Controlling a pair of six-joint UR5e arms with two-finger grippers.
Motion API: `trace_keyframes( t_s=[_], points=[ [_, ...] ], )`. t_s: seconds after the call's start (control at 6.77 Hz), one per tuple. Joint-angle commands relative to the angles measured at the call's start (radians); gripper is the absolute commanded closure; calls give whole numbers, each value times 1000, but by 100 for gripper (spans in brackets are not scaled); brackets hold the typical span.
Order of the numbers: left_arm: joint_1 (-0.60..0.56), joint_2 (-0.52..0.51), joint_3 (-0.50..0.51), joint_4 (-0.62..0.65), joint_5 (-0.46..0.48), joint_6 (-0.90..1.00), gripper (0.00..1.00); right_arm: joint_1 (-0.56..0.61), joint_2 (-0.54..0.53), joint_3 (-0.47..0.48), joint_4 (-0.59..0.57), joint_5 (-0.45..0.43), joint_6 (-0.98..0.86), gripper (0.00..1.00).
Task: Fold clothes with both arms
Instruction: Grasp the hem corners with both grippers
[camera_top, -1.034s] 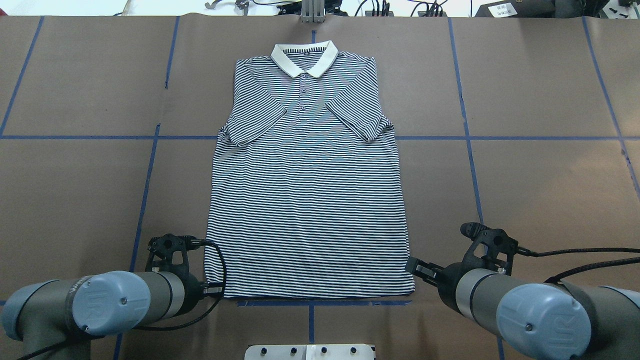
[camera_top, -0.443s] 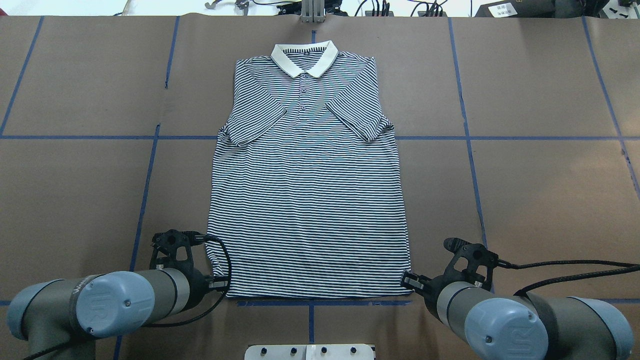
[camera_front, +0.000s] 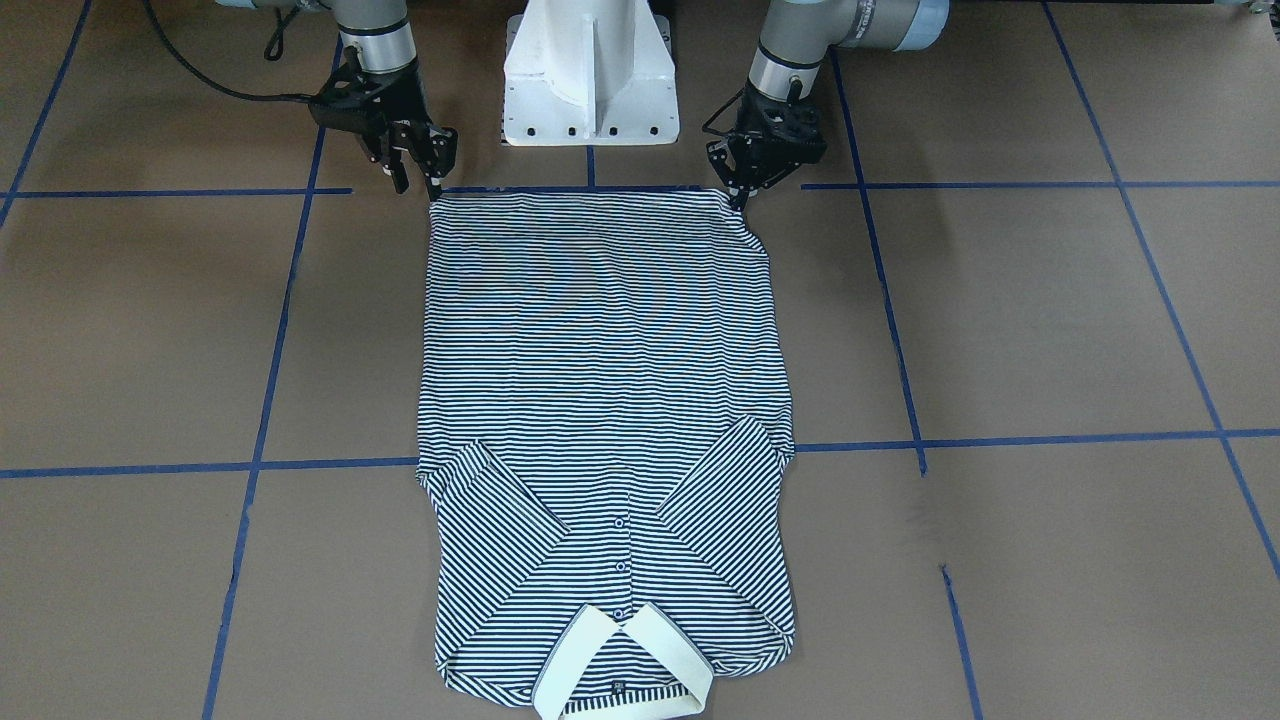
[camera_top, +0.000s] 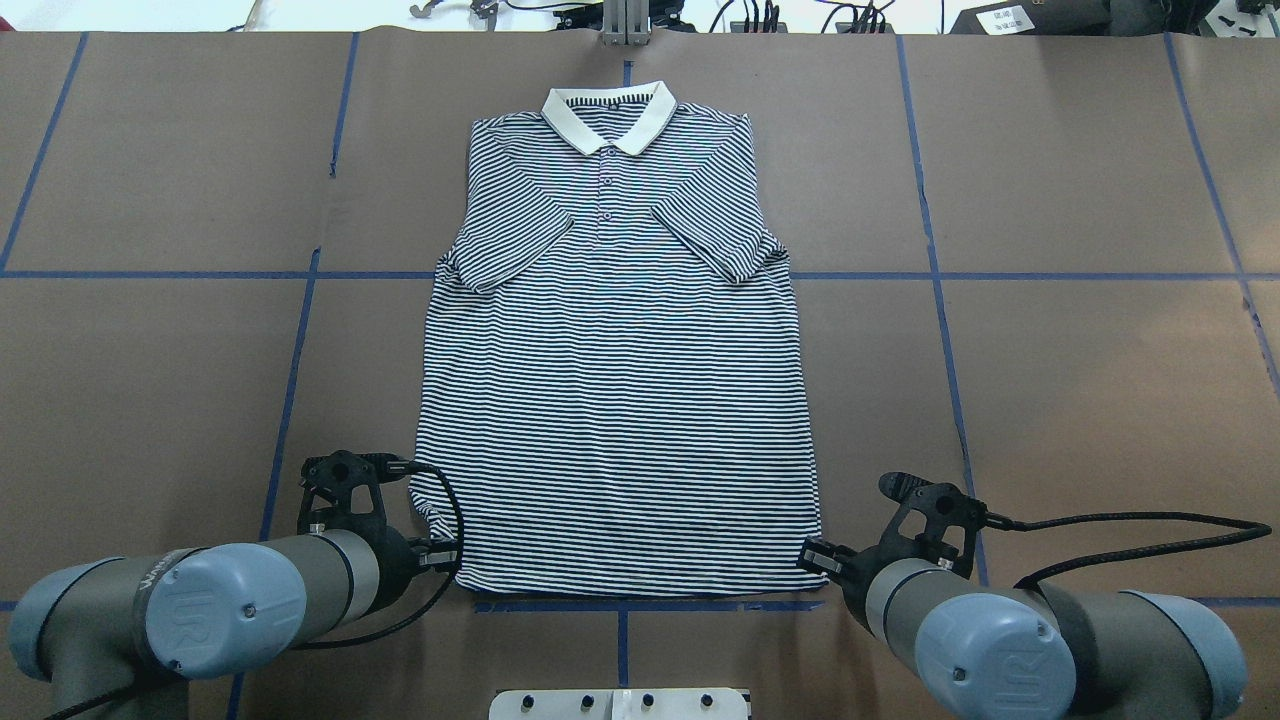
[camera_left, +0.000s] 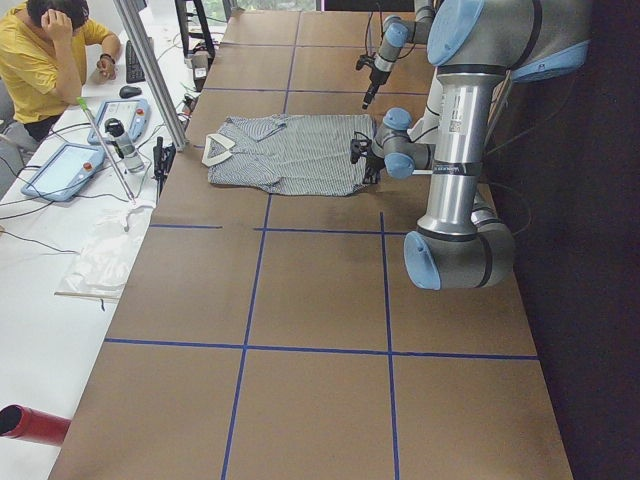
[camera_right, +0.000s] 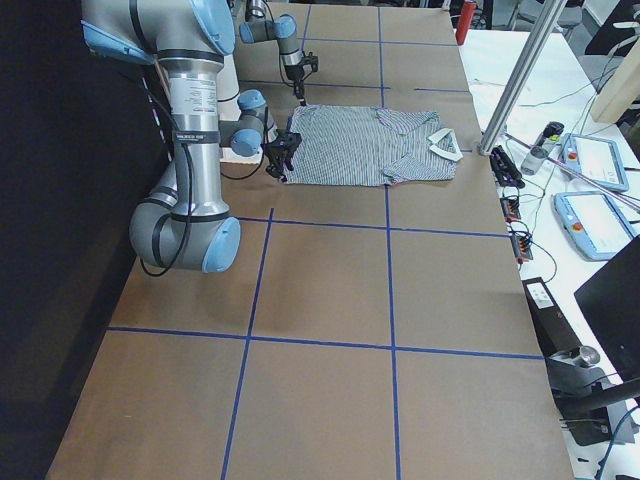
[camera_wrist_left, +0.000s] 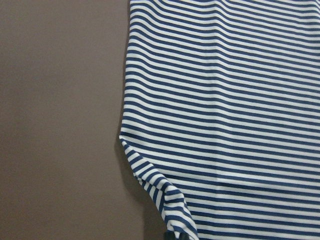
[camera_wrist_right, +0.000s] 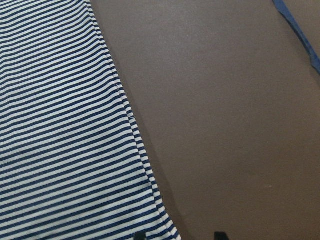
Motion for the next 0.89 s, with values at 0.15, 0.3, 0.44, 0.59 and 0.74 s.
trace_keyframes(
  t_s=[0.15, 0.3, 0.44, 0.59, 0.74],
  points=[
    [-1, 3, -17, 2, 3, 2, 100, -3, 54, -60, 0, -12, -10, 45],
    [-1, 2, -17, 2, 3, 2, 100, -8, 51, -62, 0, -12, -12, 45],
    [-1, 0, -17, 2, 3, 2, 100, -11, 50, -68, -1, -12, -12, 46],
    [-1, 2, -17, 2, 2, 2, 100, -17, 50, -74, -1, -12, -10, 46],
    [-1, 3, -17, 2, 2, 2, 100, -20, 51, -77, -1, -12, -10, 47]
  ],
)
